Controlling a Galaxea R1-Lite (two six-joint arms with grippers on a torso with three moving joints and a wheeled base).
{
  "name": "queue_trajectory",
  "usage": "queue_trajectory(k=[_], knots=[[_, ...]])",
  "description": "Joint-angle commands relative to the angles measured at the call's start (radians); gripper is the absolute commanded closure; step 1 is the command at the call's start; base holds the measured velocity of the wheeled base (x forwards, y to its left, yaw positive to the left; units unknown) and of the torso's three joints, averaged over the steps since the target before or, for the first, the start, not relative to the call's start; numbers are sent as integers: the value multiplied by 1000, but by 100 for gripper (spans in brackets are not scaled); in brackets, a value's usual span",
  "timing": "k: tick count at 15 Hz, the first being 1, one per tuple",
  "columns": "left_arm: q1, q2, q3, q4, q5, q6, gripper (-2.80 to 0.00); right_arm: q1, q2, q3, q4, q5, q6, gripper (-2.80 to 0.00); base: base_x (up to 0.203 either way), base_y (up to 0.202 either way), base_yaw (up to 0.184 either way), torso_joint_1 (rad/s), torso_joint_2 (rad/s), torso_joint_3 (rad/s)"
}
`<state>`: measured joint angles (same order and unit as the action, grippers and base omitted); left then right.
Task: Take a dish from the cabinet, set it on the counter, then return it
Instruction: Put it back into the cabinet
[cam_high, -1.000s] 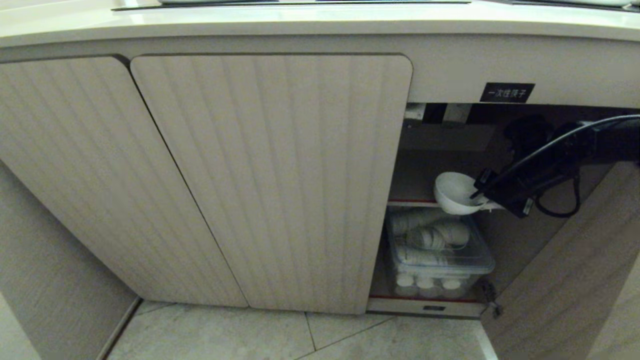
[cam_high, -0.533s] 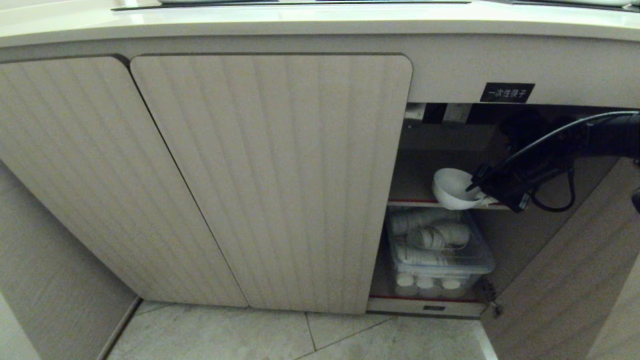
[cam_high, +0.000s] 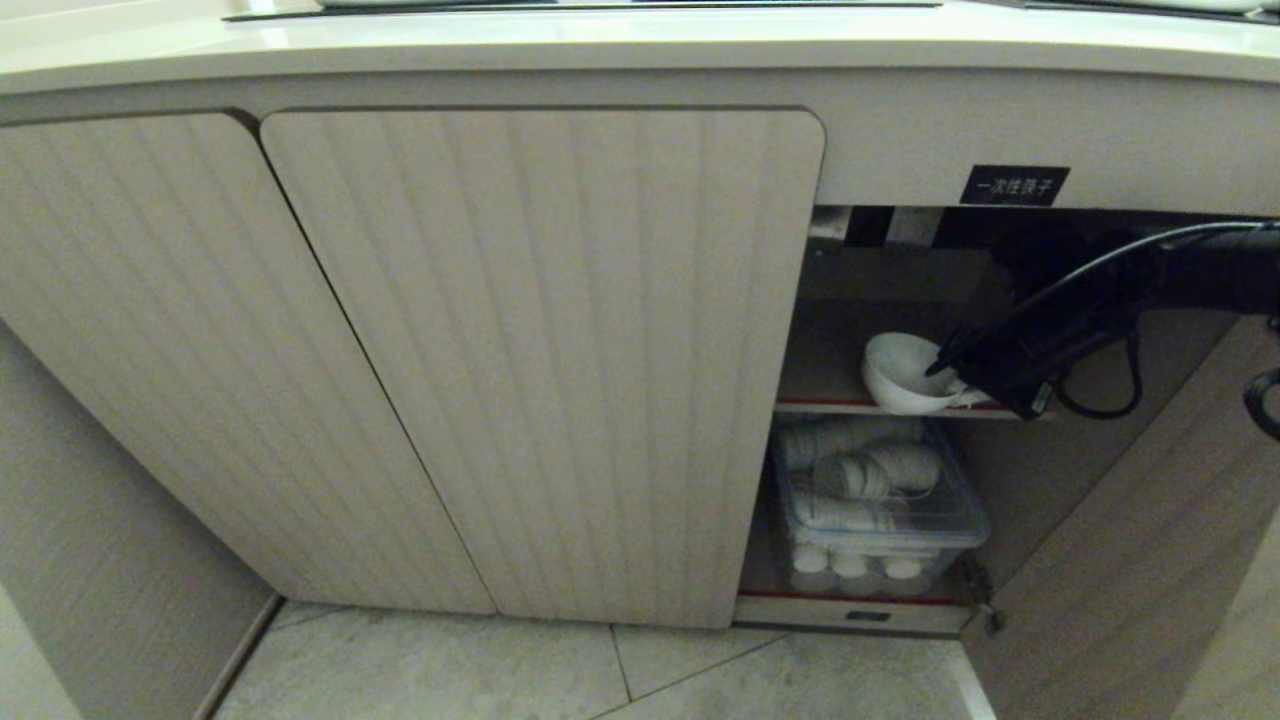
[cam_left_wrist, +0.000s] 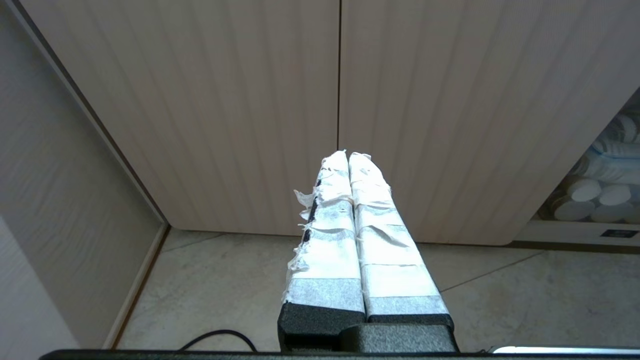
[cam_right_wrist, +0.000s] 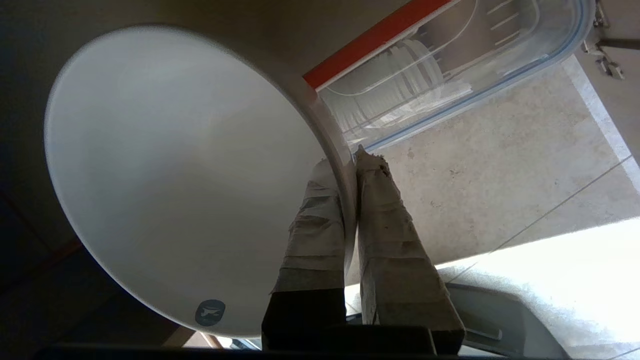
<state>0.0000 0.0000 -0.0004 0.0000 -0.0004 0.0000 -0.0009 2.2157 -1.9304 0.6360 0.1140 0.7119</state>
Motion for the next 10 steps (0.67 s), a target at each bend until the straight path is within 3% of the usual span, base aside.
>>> queue_trajectory(k=[1, 10], knots=[[0, 0, 0, 0, -1, 0, 0, -1, 8, -2, 3, 0, 4, 0, 0, 0, 0, 0, 0, 0], [0, 0, -1, 0, -1, 0, 0, -2, 30, -16, -42, -42, 17, 0, 0, 0, 0, 0, 0, 0]])
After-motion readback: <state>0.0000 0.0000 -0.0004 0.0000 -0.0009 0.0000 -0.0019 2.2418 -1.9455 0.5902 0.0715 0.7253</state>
